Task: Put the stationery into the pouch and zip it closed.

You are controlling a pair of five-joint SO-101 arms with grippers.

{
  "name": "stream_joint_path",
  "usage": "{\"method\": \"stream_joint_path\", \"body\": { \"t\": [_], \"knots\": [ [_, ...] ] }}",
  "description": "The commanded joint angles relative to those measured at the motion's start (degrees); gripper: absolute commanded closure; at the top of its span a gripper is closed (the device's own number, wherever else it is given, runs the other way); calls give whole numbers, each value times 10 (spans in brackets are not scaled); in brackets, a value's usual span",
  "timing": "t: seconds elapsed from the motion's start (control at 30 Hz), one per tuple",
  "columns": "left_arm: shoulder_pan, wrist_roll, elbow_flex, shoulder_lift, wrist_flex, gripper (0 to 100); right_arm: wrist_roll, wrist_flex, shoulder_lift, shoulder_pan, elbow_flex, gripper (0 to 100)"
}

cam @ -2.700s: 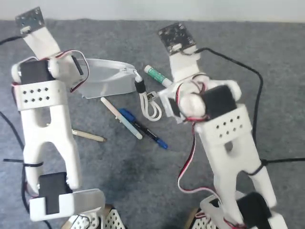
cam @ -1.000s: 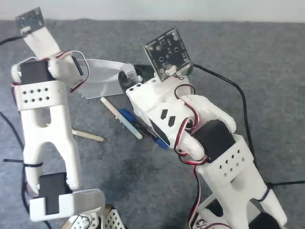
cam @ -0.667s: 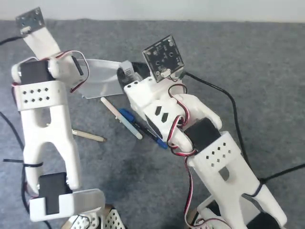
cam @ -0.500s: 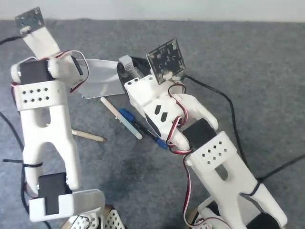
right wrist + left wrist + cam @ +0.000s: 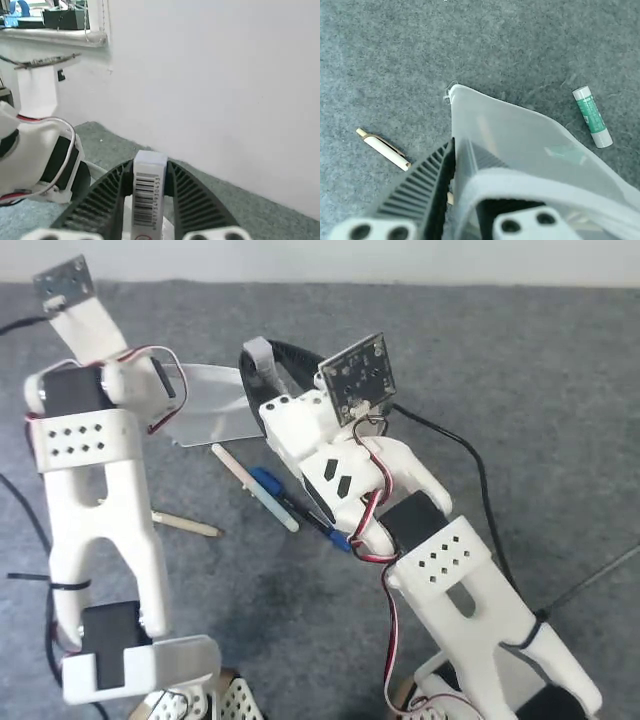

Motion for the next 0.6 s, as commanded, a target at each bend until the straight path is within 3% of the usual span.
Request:
{"method": "stream_joint_path", "body": {
  "t": [0.0, 0.57],
  "knots": [
    [4, 11, 17, 11, 7, 990, -4, -63, -22, 0, -8, 991],
    [2, 11, 17, 11, 7, 990, 0, -269, 38, -31, 68, 991]
  ]
}}
